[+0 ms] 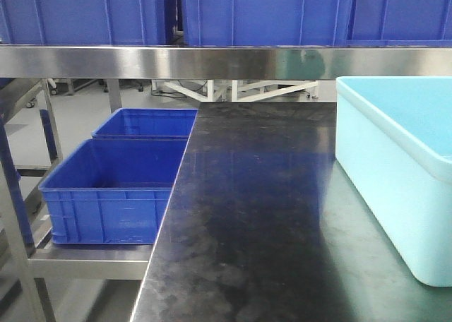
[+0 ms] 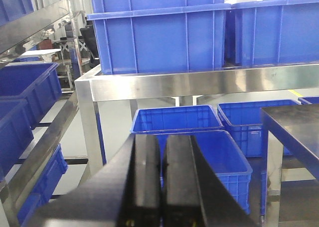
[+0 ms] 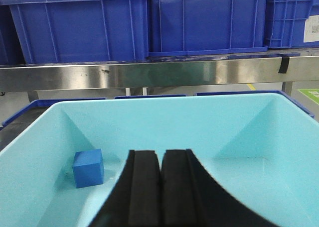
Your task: Pick red cube and place on left shelf
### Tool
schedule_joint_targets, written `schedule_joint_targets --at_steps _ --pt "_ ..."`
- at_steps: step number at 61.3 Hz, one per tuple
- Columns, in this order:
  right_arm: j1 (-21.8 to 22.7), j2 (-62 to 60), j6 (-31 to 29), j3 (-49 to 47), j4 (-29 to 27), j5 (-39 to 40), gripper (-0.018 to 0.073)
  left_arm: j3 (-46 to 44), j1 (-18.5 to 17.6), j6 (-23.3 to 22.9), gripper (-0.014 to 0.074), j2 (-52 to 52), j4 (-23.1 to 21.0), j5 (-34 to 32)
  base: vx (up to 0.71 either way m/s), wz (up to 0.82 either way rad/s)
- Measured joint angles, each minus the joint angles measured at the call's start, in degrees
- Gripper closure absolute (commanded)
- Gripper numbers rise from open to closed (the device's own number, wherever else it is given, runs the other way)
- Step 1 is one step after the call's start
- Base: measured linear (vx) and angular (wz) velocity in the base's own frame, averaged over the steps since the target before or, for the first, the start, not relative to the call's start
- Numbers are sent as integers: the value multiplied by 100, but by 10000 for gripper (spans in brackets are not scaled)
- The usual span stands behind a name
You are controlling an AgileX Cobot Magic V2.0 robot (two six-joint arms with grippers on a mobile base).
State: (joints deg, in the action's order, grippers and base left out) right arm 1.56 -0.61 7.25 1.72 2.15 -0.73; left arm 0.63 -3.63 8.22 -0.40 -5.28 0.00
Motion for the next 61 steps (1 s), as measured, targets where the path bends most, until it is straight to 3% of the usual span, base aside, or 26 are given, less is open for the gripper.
schedule_joint_targets --at_steps 61 --pt "0 0 0 0 0 10 510 0 0 0 491 0 0 0 0 0"
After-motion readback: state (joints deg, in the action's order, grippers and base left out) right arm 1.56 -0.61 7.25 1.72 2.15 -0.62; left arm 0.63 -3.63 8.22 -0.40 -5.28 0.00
